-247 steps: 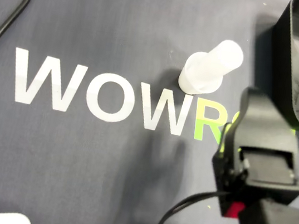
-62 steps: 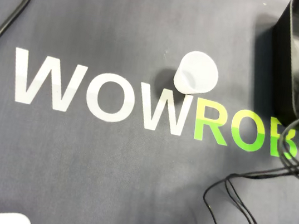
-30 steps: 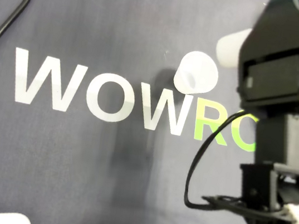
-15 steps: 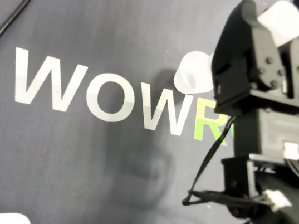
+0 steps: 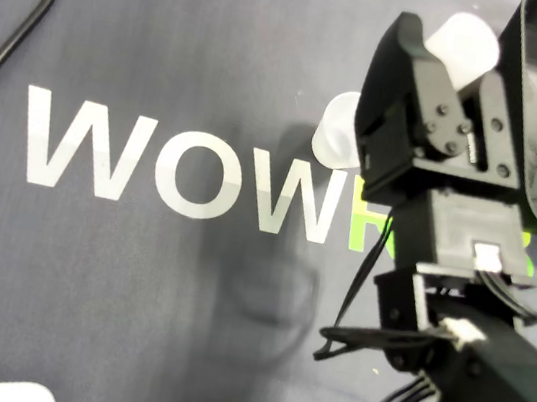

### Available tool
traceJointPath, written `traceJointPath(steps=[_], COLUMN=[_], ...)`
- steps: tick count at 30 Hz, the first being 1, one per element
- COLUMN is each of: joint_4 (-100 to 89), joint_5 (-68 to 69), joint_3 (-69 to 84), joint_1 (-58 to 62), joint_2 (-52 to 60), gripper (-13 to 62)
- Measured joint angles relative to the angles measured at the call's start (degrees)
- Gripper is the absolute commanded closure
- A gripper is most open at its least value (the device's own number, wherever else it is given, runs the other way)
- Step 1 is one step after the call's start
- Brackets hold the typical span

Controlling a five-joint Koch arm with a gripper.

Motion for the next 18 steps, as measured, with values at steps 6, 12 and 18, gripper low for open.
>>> traceJointPath(steps=[6, 12, 18], joint_4=[-1.5, -7.0, -7.5], joint_5=[0.0, 0.0, 0.0], joint_3=[-0.6, -0.6, -0.7], joint_1=[0.3, -0.2, -0.2], joint_2=[-3.5, -6.8, -7.6], gripper=[46.9, 43.5, 34.5])
